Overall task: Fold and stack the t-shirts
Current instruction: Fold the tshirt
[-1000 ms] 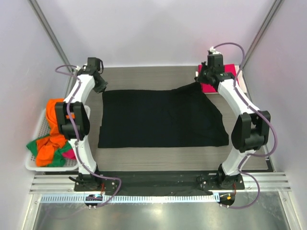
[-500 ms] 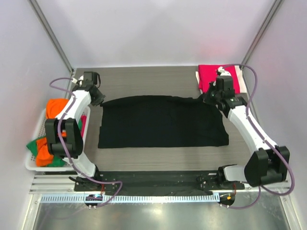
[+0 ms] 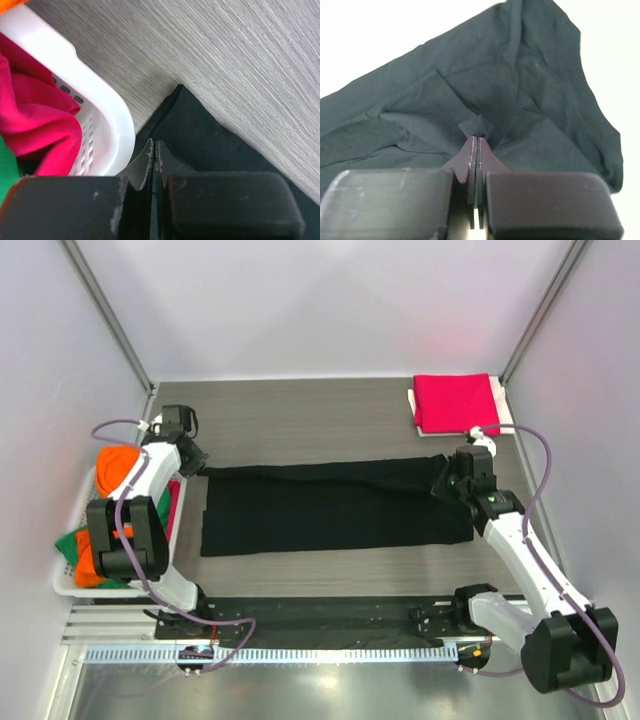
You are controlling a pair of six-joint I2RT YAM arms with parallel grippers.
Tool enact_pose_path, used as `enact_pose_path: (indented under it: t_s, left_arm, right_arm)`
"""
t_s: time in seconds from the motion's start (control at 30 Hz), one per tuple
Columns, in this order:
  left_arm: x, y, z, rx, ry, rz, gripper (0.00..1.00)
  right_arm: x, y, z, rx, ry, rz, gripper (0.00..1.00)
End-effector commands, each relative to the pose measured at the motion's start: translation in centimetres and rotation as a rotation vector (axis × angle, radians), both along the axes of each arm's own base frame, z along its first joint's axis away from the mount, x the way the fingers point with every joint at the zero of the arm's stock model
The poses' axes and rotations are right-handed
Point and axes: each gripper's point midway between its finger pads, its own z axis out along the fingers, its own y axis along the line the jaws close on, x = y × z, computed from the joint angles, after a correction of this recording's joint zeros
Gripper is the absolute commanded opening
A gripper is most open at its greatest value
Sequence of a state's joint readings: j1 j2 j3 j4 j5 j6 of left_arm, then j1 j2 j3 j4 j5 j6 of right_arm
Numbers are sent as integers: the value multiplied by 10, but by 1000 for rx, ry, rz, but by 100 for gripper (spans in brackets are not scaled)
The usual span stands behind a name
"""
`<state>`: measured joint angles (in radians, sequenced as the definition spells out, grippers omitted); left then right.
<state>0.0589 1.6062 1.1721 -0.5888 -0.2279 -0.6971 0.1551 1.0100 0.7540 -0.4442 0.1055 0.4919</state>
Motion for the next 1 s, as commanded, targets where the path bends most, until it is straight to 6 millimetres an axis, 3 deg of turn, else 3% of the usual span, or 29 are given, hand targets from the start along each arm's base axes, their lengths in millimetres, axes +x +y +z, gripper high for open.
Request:
enact_pose_path:
  t_s: [0.0, 0.37, 0.73, 0.8, 0.83, 0.87, 0.9, 0.97]
  left_arm:
    - [3, 6, 20, 28, -77, -1, 0]
    - [-29, 1, 14, 2, -89, 35, 0]
    - [-68, 7, -9, 17, -51, 117, 0]
    - [-76, 11, -9, 31, -37, 138, 8]
    - [-78, 12, -9, 33, -38, 150, 14]
    - [-78, 12, -7, 37, -46, 148, 21]
    - [-79, 12, -4, 36, -56, 149, 58]
    - [-79, 12, 0, 36, -66, 151, 78]
  right_arm:
    - [-5, -10, 7, 22, -48, -97, 1]
    - [-31, -18, -13, 35, -3, -163, 1]
    - [-66, -29, -30, 124, 16, -325, 1]
    - [-72, -27, -38, 170, 24, -362, 2]
    - [-74, -25, -41, 186, 31, -365, 9]
    - [-78, -23, -46, 212, 41, -377, 39]
    - [-80, -24, -48, 229, 40, -396, 55]
    - [-82, -25, -48, 246, 23, -417, 78]
